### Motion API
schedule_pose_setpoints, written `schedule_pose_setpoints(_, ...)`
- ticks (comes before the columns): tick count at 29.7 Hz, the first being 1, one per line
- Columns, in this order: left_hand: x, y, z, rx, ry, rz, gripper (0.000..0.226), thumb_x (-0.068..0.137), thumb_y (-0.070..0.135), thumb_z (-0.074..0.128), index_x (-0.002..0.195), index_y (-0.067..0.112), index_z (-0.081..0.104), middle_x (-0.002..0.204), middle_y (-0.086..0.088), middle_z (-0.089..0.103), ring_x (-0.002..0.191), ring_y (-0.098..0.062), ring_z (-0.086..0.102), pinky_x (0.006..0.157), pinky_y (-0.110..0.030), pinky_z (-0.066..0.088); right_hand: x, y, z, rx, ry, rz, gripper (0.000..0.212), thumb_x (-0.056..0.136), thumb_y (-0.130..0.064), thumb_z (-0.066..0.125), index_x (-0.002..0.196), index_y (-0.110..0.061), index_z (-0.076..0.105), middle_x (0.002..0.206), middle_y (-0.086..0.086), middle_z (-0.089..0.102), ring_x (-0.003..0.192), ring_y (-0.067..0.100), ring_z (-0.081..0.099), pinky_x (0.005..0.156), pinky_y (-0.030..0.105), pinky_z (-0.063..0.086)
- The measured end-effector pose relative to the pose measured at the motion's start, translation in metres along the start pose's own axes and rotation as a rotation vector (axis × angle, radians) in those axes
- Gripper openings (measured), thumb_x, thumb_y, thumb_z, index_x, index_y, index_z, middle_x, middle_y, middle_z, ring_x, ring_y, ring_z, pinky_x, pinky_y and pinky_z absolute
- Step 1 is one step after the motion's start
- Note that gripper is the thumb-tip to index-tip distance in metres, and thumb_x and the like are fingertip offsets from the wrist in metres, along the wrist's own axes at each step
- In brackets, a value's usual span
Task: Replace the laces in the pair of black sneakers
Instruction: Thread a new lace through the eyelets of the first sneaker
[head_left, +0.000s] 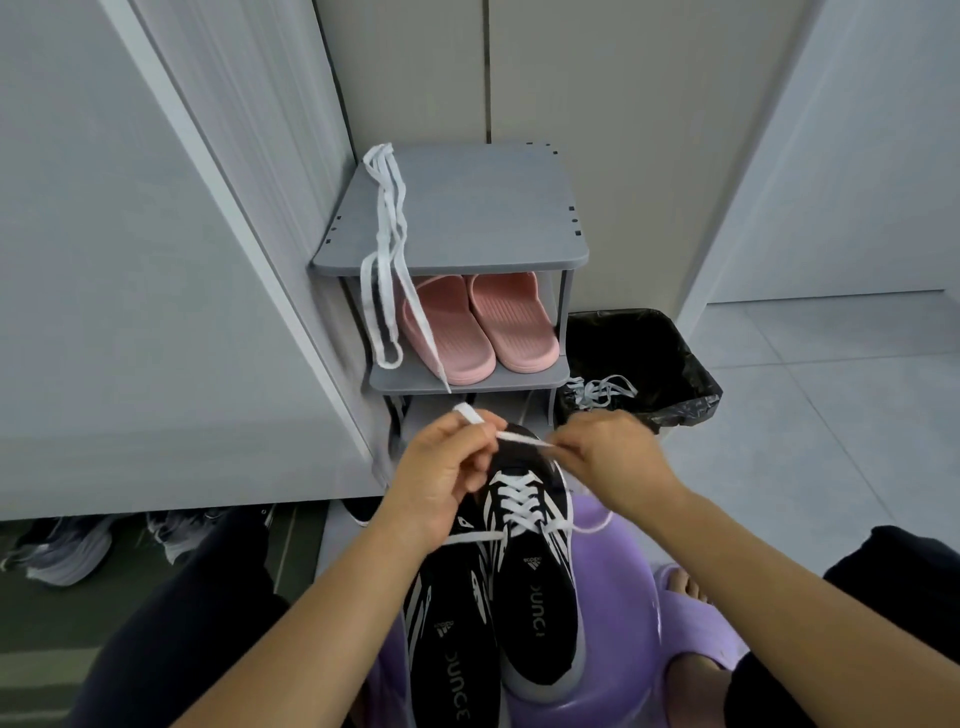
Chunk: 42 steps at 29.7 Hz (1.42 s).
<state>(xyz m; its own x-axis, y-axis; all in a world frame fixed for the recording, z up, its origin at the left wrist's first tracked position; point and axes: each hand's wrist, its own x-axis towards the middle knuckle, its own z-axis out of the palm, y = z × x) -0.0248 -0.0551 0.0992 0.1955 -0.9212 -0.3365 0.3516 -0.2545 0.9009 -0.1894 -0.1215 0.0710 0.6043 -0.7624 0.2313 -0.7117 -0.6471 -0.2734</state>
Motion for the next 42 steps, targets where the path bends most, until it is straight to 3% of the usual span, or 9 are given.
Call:
schedule_pose_setpoints(3,0.007,0.007,-0.014,-0.204,0.160,-0.033,0.015,0.087,0.006,0.054,0.078,0.010,0.064,0.057,0.003,0.054,0.045,-0.003,0.043,0.038,-0.013,0.031,-0.006,0.030,-0.011,-0.274,-0.179,0.212,0.028,0.095,-0.036,0.043,0.105,-0.027,0.067,0.106,-0.005,0.066,0.103,0.018,0.059,0.086,0.028,0.040)
schedule_pose_setpoints(10,0.012,0.009,-0.030,-0.201,0.382,0.030,0.007,0.085,0.010,0.064,0.078,0.012,0.064,0.061,0.003,0.065,0.047,-0.002,0.047,0.042,-0.014,0.038,-0.015,0.048,-0.018,-0.460,-0.294,0.468,0.023,0.091,-0.022,0.045,0.099,-0.022,0.066,0.107,0.000,0.066,0.101,0.022,0.061,0.075,0.024,0.039)
schedule_pose_setpoints(13,0.005,0.005,-0.022,-0.034,0.316,0.027,0.007,0.085,0.008,0.063,0.078,0.009,0.065,0.059,0.001,0.067,0.044,-0.002,0.051,0.040,-0.013,0.039,-0.012,0.044,-0.015,-0.125,-0.358,0.313,0.037,0.089,-0.024,0.054,0.126,-0.023,0.054,0.130,-0.001,0.054,0.118,0.019,0.052,0.098,0.027,0.039)
schedule_pose_setpoints(15,-0.001,-0.002,-0.009,0.014,0.236,-0.010,0.007,0.083,0.007,0.064,0.076,0.007,0.064,0.059,-0.001,0.067,0.043,-0.003,0.052,0.040,-0.014,0.040,-0.010,0.018,-0.012,0.340,-0.334,0.233,0.050,0.087,-0.023,0.062,0.134,-0.020,0.045,0.135,-0.005,0.047,0.120,0.007,0.046,0.102,0.012,0.032)
schedule_pose_setpoints(17,-0.007,-0.010,0.003,0.050,0.158,-0.017,0.008,0.082,0.007,0.065,0.074,0.006,0.063,0.056,-0.001,0.066,0.042,-0.004,0.051,0.040,-0.015,0.040,-0.009,-0.015,-0.007,0.641,-0.312,0.195,0.045,0.086,-0.020,0.065,0.127,-0.021,0.049,0.122,-0.013,0.053,0.107,-0.007,0.049,0.090,-0.001,0.031)
schedule_pose_setpoints(22,-0.007,-0.010,0.003,0.195,0.157,0.061,0.008,0.080,0.008,0.068,0.074,0.004,0.063,0.049,0.002,0.060,0.039,-0.006,0.047,0.040,-0.017,0.040,-0.009,-0.036,-0.002,0.863,-0.318,0.254,0.017,0.088,-0.013,0.062,0.075,-0.019,0.053,0.066,-0.007,0.058,0.053,-0.001,0.052,0.055,0.014,0.041)
schedule_pose_setpoints(30,-0.009,-0.016,-0.008,0.400,0.111,0.005,0.016,0.080,0.014,0.070,0.070,0.006,0.061,0.047,0.000,0.060,0.035,-0.007,0.046,0.036,-0.017,0.035,-0.010,-0.023,-0.011,0.906,-0.458,0.335,0.015,0.082,-0.015,0.070,0.093,-0.018,0.060,0.074,-0.007,0.061,0.061,0.003,0.055,0.060,0.016,0.046)
schedule_pose_setpoints(38,-0.014,-0.014,-0.010,0.369,-0.044,-0.125,0.011,0.086,0.014,0.063,0.079,0.006,0.064,0.060,-0.003,0.068,0.043,-0.008,0.053,0.041,-0.017,0.040,-0.009,-0.023,-0.011,0.981,-0.379,0.475,0.010,0.080,-0.011,0.071,0.073,-0.015,0.065,0.054,-0.011,0.054,0.050,0.003,0.043,0.050,0.016,0.036)
schedule_pose_setpoints(42,-0.018,-0.021,-0.021,0.865,-0.043,-0.057,0.029,0.068,0.039,0.079,0.075,0.018,0.061,0.061,0.007,0.061,0.052,-0.007,0.052,0.049,-0.017,0.039,-0.017,-0.021,-0.008,0.853,-0.462,0.457,0.013,0.080,-0.008,0.068,0.071,-0.016,0.067,0.050,-0.016,0.058,0.050,-0.004,0.049,0.051,0.008,0.036)
